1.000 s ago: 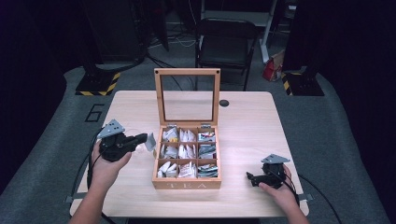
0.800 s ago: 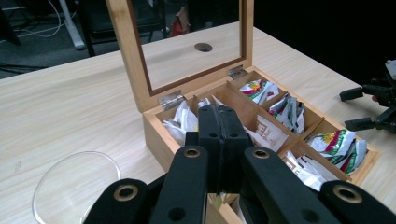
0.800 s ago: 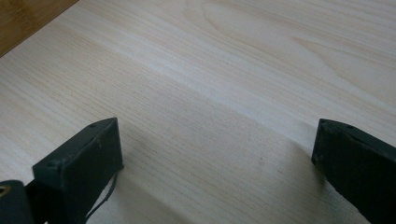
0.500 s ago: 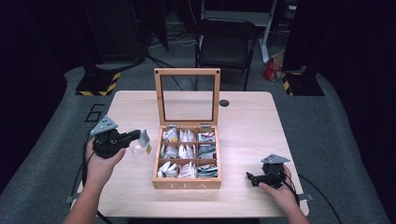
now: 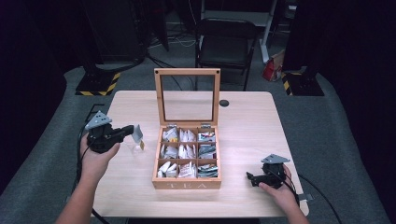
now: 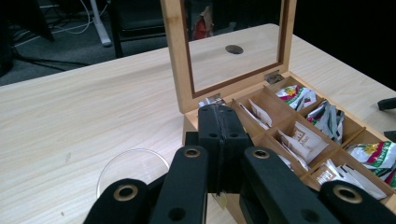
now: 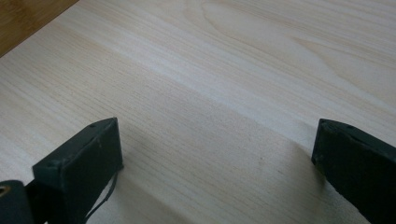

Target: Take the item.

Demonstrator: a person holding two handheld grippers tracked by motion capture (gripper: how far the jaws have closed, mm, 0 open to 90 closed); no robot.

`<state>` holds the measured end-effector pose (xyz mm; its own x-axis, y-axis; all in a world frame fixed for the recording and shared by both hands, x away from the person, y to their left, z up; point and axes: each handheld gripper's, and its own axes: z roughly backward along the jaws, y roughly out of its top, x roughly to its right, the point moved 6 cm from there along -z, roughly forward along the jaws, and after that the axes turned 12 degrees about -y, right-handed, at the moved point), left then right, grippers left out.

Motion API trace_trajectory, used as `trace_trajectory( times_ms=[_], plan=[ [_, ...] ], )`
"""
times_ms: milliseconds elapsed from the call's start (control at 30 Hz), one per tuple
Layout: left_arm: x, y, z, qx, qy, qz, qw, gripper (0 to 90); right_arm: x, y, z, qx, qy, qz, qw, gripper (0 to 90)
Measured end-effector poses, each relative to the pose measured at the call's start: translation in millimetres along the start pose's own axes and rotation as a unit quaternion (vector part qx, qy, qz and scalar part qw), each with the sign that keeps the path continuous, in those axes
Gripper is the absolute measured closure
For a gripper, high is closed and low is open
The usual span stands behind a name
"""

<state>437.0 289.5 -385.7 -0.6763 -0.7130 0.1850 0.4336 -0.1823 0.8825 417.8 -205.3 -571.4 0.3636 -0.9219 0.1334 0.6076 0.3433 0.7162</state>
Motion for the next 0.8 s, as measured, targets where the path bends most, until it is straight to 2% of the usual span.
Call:
trace_trajectory(
  times_ms=[800],
  plan=[
    [-27.3,10.5,8.9,0.005,0.041,0.003,0.9991,90.0,0.0,0.0,0.0,0.000,0.000,0.000,1.0000,0.9]
  ],
)
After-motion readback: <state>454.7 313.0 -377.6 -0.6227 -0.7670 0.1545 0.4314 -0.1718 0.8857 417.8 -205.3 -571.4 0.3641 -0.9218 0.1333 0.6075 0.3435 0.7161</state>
